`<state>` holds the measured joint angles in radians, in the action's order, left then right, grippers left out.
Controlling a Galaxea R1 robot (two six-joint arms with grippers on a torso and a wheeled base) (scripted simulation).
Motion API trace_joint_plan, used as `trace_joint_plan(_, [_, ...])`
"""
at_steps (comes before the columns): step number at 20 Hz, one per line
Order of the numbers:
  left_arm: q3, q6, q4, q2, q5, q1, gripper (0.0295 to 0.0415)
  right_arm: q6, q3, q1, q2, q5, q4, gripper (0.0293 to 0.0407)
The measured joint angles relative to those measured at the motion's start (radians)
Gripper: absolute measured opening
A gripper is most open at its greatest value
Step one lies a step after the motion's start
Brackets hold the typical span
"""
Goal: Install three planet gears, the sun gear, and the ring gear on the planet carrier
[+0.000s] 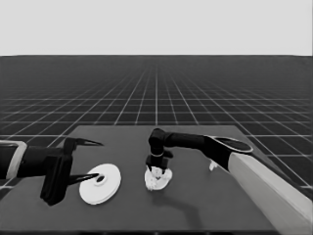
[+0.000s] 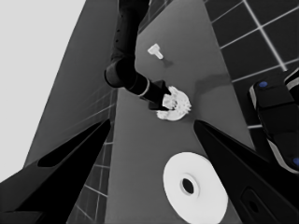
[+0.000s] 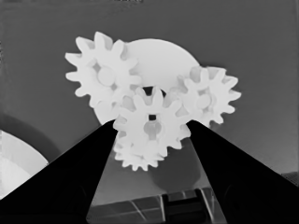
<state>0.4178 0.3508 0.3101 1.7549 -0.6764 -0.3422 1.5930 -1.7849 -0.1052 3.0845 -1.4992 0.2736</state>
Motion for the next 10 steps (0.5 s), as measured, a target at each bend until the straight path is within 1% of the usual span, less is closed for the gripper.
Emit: trace_joint_plan(10, [0.000,0.000,0.000,0.000,0.000,0.000,0.0385,0.105,0.000,0.000,0.000,0.000,0.000,0.0312])
